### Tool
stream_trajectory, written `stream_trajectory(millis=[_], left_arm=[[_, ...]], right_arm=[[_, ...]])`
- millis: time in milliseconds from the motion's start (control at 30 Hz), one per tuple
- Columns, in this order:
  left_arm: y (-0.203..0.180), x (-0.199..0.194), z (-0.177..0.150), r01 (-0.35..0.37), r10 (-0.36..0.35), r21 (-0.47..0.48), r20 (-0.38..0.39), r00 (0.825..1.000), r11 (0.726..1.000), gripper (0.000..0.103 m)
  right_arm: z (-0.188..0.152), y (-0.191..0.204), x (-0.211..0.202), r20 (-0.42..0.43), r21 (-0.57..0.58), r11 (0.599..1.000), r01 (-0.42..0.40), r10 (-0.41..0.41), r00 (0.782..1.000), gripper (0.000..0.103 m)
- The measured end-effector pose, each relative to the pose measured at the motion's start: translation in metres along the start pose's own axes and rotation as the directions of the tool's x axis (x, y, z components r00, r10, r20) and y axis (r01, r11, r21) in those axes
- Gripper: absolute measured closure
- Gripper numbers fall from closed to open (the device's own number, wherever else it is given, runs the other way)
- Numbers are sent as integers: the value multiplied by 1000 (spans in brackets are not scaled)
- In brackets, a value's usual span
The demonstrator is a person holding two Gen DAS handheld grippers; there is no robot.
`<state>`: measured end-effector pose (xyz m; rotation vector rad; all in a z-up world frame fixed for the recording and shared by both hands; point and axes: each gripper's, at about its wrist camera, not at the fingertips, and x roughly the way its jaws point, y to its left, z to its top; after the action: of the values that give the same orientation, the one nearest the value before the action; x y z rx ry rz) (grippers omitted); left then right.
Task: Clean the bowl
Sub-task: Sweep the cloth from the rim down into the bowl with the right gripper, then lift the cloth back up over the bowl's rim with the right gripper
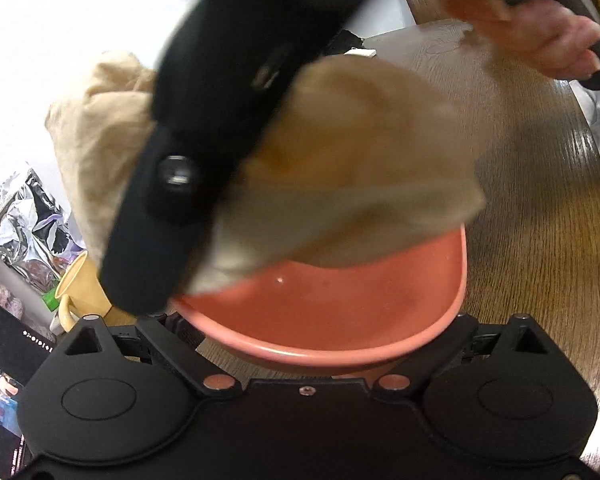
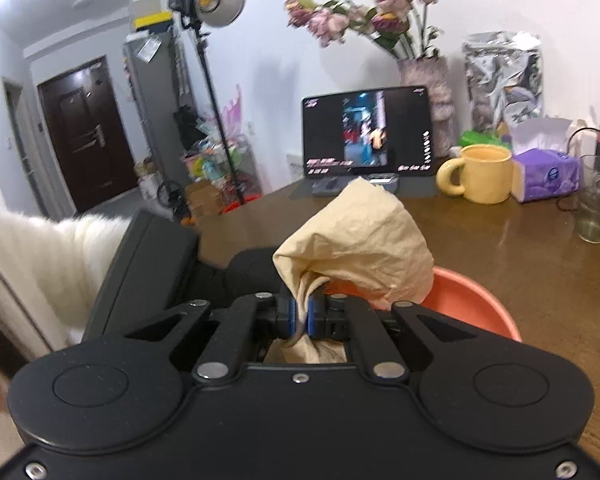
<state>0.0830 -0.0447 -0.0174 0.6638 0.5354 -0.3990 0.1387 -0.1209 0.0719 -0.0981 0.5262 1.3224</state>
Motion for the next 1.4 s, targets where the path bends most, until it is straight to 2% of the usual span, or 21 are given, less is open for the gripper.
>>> stream_trajectory(millis=[200,500,733,1000,1400], left_arm=[[-3,-1,1,0,0,0,-1,1000,1000,8],[-9,-3,3,-1,1,-3,-3,1000,1000,8],[-10,-5,1,-1,1,-3,-3,1000,1000,8],[-4,-11,-1,2,-2,-12,-5,1000,1000,8],[4,-5,-1,4,-4,-20,-9,1000,1000,8]], right_arm=[[5,-9,0,34,28,997,78,-79,996,97],[8,-26,-9,40,71,976,204,-207,977,97],[4,-38,-23,8,96,942,321,-324,946,97],[-9,-44,-39,-48,125,908,400,-398,916,97],[-46,-27,-64,-95,145,896,419,-409,908,97]])
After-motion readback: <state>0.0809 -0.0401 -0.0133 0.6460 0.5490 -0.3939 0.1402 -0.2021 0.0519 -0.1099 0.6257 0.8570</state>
